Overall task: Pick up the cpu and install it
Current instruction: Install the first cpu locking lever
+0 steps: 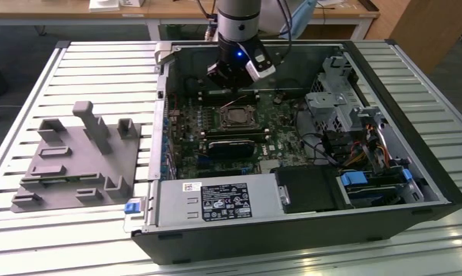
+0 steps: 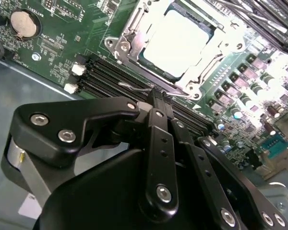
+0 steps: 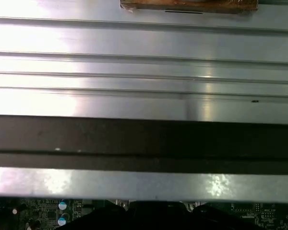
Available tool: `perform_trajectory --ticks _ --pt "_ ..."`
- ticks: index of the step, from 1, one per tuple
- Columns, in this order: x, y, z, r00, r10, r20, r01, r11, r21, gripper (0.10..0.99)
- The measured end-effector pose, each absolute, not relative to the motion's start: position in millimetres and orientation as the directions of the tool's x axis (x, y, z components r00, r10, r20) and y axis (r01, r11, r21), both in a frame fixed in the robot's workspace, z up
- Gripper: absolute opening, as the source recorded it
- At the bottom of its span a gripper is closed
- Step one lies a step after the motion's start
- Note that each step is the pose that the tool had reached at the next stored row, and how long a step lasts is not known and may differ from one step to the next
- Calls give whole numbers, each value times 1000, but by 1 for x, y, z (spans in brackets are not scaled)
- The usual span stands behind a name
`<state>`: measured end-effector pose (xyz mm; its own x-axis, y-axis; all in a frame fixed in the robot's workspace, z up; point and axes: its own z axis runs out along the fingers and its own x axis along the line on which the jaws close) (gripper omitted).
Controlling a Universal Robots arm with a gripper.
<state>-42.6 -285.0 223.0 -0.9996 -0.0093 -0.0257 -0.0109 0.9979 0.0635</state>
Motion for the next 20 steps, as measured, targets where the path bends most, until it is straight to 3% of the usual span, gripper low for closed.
perform_trajectory --ticks 20 --pt "-23 -283 210 -1000 -9 -26 -11 998 64 106"
